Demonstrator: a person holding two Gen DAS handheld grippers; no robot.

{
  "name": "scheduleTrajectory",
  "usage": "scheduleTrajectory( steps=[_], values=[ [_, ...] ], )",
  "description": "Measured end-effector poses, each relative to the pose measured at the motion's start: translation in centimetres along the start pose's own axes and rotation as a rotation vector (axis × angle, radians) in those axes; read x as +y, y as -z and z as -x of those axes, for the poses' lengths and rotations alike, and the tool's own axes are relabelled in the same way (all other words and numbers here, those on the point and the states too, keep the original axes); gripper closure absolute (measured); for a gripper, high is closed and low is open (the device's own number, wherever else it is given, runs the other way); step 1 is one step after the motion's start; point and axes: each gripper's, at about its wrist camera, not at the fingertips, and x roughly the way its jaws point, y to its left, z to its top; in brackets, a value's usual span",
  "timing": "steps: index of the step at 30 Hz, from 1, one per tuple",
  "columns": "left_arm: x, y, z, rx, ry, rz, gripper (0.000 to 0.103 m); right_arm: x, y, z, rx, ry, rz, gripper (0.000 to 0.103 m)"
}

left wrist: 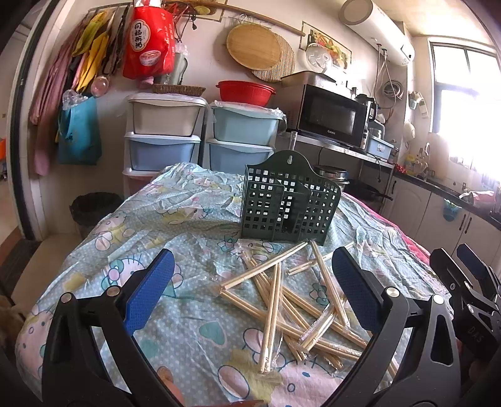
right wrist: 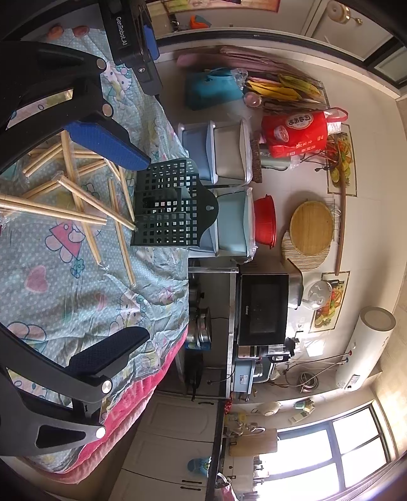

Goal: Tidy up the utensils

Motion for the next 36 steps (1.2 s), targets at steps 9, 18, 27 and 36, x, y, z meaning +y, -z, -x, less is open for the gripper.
scheduleTrajectory(
  steps=[9, 18, 27, 36],
  values=[
    [0.01, -0.07, 0.18, -0.001, 0.001, 0.000, 0.010, 0.07, -0.11, 0.22, 0.002, -0.002, 0.000, 0.006],
    [0.01, -0.13, 0.26, -0.001, 0.003, 0.000, 0.010, 0.32, -0.12, 0.42, 0.001, -0.001, 0.001, 0.006],
    [-0.40, -0.22, 0.70, -0.006, 0.011, -0.007, 0.010, 0.40, -0.02, 0.53, 0.002, 0.003, -0.007, 0.006],
    [-0.39, -0.76, -0.15, 0.053, 0.007, -0.001, 0.010, 0.29, -0.22, 0.13, 0.018, -0.021, -0.017, 0.006]
  ],
)
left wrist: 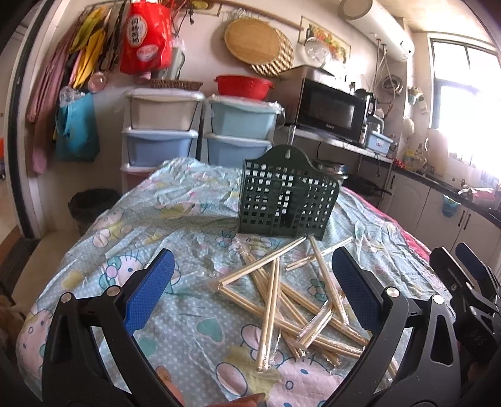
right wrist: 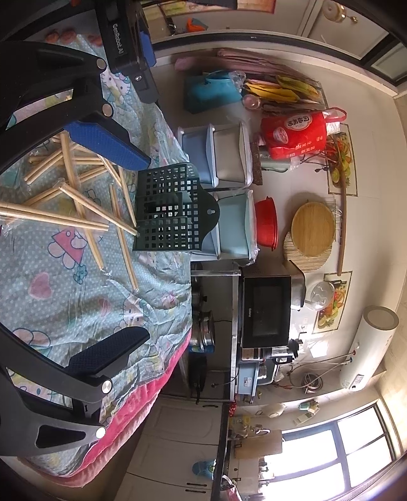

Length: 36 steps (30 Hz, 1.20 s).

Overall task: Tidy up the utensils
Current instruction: 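Lower the left gripper and grasp a wooden chopstick while the right gripper grasps another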

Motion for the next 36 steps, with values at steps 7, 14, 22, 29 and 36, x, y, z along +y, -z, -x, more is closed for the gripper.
scheduleTrajectory(
  steps=[7, 14, 22, 29, 36],
  values=[
    [1.4, -0.9, -0.7, 0.016, -0.043, -0.002, 0.010, 0.0, -0.8, -2.6, 0.092, -0.065, -0.001, 0.006],
    [2.4, -2.2, -1.9, 0.064, -0.076, 0.009, 0.010, -0.4, -2.7, -6.0, 0.174, -0.109, -0.002, 0.006],
    [4.7, -3.3, -4.0, 0.156, -0.067, 0.030, 0.010, -1.5, -4.1, -10.9, 0.303, -0.113, 0.020, 0.006],
    [6.8, -3.2, -6.9, 0.284, -0.007, 0.083, 0.011, -4.1, -4.8, -15.3, 0.417, -0.094, -0.016, 0.006],
    [7.6, -2.1, -9.0, 0.356, 0.092, 0.089, 0.040, -6.6, -4.7, -18.6, 0.502, -0.072, -0.020, 0.006]
  ],
)
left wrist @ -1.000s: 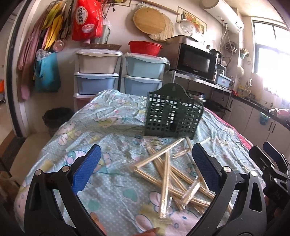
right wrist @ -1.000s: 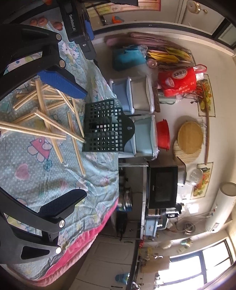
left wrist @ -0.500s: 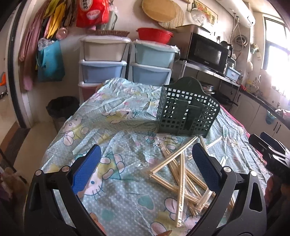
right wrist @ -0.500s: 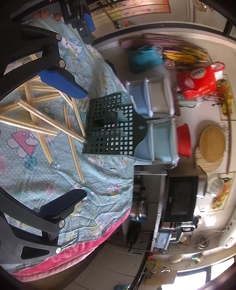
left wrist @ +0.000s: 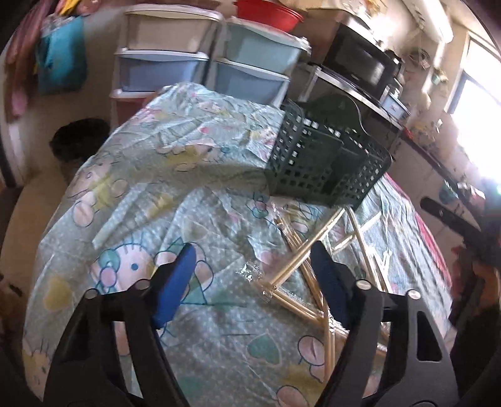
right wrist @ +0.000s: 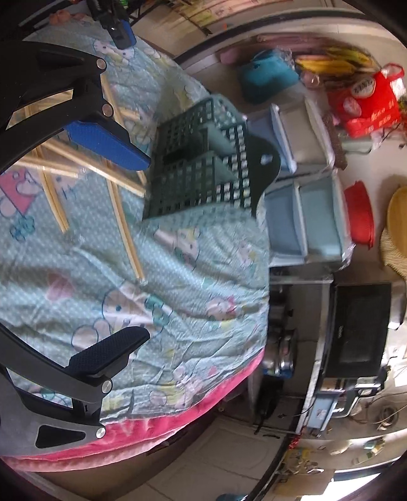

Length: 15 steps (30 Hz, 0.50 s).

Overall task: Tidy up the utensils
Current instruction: 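Lower the left gripper and grasp a wooden chopstick while the right gripper grasps another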

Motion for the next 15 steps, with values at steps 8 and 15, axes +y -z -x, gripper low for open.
scheduleTrajectory(
  steps=[8, 15],
  values=[
    [-2.6, -0.4, -2.2, 0.098, 0.117, -0.152, 0.057, -3.3, -0.4, -3.7, 0.123, -0.029, -0.089, 0.025],
    [-3.3, 0.4, -4.3, 0.179, 0.102, -0.262, 0.067, -5.3, -0.7, -5.8, 0.184, -0.062, -0.165, 0.033]
  ],
)
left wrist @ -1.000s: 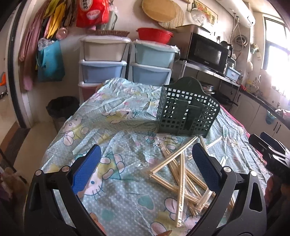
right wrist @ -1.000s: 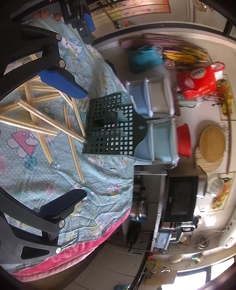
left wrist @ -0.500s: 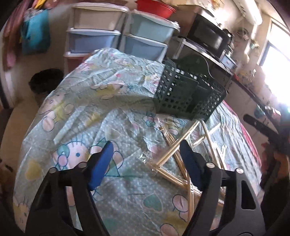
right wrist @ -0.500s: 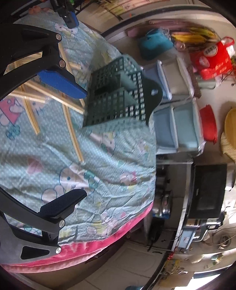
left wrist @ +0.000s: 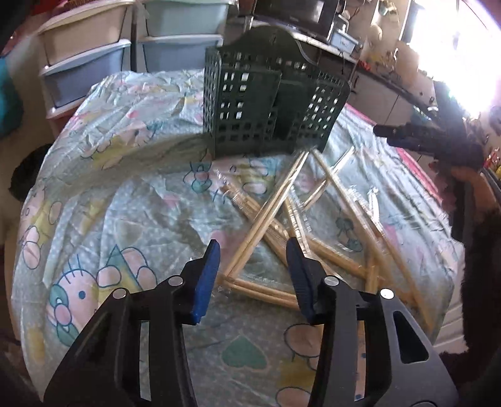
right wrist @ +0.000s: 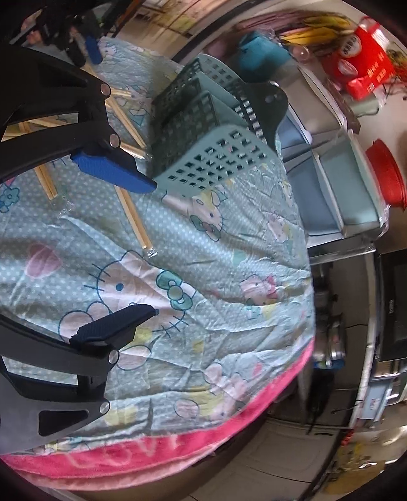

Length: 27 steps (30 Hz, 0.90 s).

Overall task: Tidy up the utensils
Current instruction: 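Lower the left gripper and grasp a wooden chopstick while the right gripper grasps another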

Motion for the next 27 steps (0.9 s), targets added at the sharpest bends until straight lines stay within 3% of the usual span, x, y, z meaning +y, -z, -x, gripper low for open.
scheduleTrajectory(
  steps=[3, 8, 11, 18, 21, 27],
  values=[
    [0.1, 0.0, -0.7, 0.024, 0.005, -0.020, 0.067, -0.9, -0.1, -1.6, 0.058, -0.015, -0.037, 0.039],
    [0.2, -0.2, -1.4, 0.045, -0.024, -0.046, 0.082, -1.6, -0.5, -3.3, 0.103, -0.080, -0.102, 0.052],
    [0.4, -0.3, -1.6, 0.052, -0.030, -0.047, 0.085, -1.0, -0.7, -4.1, 0.127, -0.122, -0.104, 0.061],
    [0.5, -0.3, -1.7, 0.054, -0.014, -0.036, 0.087, -0.6, -0.9, -5.9, 0.193, -0.106, -0.154, 0.064],
    [0.6, -0.4, -1.3, 0.035, -0.007, -0.027, 0.088, -0.8, -1.0, -6.7, 0.212, -0.100, -0.189, 0.065],
    [0.9, -1.1, 0.6, -0.051, 0.037, 0.033, 0.093, -1.4, -1.1, -7.0, 0.224, -0.102, -0.219, 0.081]
  ],
)
